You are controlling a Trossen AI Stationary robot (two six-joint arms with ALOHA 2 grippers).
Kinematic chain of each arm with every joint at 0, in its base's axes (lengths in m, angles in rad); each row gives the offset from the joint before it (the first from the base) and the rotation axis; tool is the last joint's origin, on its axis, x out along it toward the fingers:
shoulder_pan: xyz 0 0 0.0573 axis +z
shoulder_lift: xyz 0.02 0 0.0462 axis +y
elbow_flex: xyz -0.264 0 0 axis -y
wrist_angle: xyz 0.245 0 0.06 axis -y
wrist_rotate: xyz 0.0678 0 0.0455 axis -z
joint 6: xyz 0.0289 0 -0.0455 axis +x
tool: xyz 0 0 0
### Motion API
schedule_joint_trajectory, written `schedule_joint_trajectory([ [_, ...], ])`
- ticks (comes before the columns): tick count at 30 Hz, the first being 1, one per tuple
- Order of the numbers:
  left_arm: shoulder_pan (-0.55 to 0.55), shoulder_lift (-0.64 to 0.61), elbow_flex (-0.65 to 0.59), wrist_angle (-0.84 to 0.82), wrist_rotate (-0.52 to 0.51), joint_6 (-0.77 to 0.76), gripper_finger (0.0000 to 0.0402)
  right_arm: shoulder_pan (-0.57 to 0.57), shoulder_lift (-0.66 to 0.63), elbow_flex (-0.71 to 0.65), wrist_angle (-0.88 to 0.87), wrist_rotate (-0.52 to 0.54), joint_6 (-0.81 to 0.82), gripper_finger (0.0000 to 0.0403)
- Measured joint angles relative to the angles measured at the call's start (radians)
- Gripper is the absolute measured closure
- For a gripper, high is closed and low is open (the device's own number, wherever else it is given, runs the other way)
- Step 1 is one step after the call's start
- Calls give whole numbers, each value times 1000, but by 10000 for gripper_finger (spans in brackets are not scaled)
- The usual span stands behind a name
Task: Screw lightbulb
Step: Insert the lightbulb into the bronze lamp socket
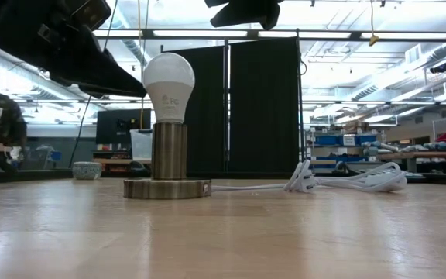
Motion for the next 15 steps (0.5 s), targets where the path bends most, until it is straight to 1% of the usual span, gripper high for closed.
schedule_joint_trajectory([
  [2, 0, 0, 0, -11, 2, -3, 279, 1, 0, 0, -6, 1, -5, 156],
  [4, 0, -1, 0, -24, 34, -16, 279, 4, 0, -11, 2, 4, -5, 156],
  [7, 0, -1, 0, -72, 75, -64, 279, 6, 0, -29, -2, 5, -3, 156],
  [9, -1, -1, 0, -109, 83, -95, 278, 9, 0, -33, -4, 6, 5, 156],
  [12, -2, 0, 0, -137, 91, -119, 262, 19, 0, -36, -8, 28, 6, 156],
  [15, -3, 29, 0, -90, 94, -134, 233, 32, 0, -36, -7, 50, -10, 156],
])
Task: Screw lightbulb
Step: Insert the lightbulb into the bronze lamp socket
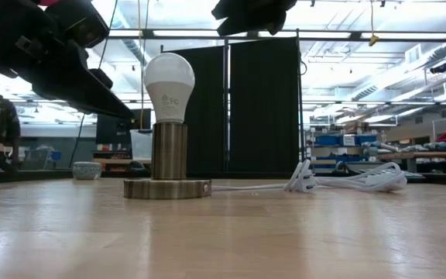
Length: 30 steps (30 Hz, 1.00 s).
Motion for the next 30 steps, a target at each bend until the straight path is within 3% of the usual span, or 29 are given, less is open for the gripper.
schedule_joint_trajectory([
  [5, -13, 82, 0, 56, -7, -3, 196, 9, 0, 0, -24, 2, -3, 156],
  [12, -89, 123, -14, 110, -128, 0, 193, 23, -2, 0, -59, 4, 8, 156],
  [21, -114, 123, -245, 525, -223, -30, 193, 20, -2, 0, -30, 6, 32, 156],
  [30, -97, 201, -250, 643, -233, -24, 193, 4, -2, 0, 9, 6, 32, 156],
])
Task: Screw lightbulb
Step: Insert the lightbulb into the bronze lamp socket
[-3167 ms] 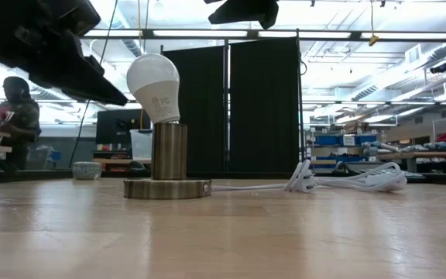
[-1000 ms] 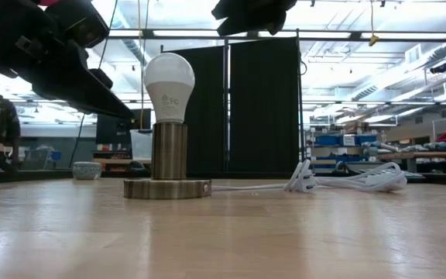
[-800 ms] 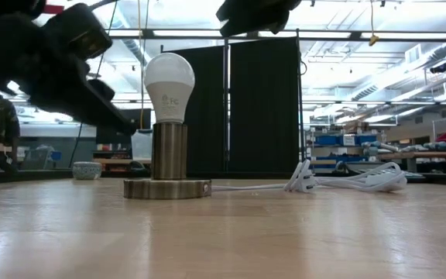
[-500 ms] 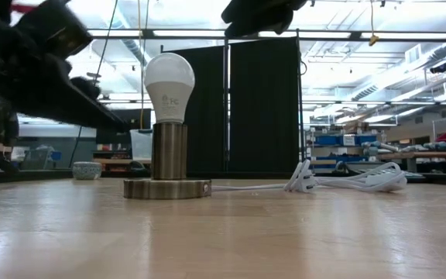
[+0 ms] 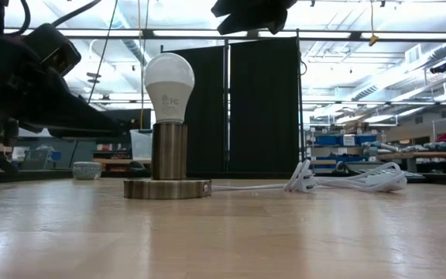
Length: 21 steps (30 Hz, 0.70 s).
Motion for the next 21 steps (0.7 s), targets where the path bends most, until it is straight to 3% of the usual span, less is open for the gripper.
schedule_joint_trajectory([
  [7, 3, 209, 5, 311, -17, 106, 193, 0, 0, 0, 1, -1, 0, 156],
  [14, 9, 367, 86, 351, -76, 122, 192, 0, 0, 0, 0, -2, 0, 156],
  [21, 9, 408, 130, 351, -115, 128, 176, 0, 0, 0, -7, -5, 0, 156],
])
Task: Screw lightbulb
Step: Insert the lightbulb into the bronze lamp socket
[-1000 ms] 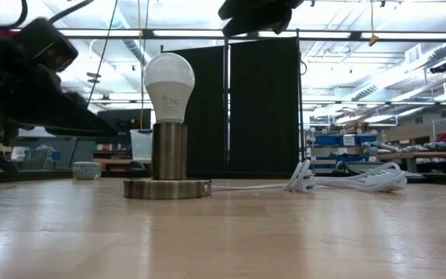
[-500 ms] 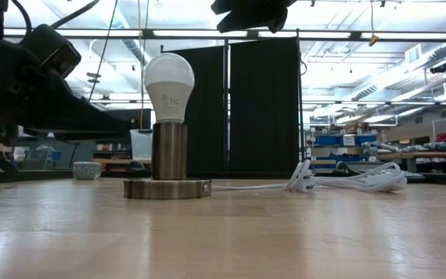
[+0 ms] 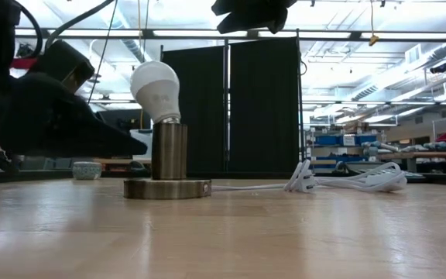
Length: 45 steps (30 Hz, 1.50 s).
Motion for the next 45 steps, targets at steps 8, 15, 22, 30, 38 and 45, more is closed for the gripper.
schedule_joint_trajectory([
  [8, 5, 0, 1, -1, 7, -3, 158, 0, 0, 0, -1, 0, 0, 156],
  [15, 22, 0, 42, -38, 33, -14, 158, -32, 0, 32, -18, -81, -31, 156],
  [22, 58, 0, 94, -120, 40, -6, 140, -56, 0, 117, -176, -132, -81, 151],
  [30, 98, 0, 98, -134, 62, 4, 141, -57, 30, 122, -188, -164, -98, 146],
  [38, 136, 0, 98, -145, 123, 4, 157, -58, 153, 209, -225, -175, -125, 146],
  [45, 143, 0, 98, -142, 123, 6, 166, -100, 191, 284, -267, -186, -136, 132],
])
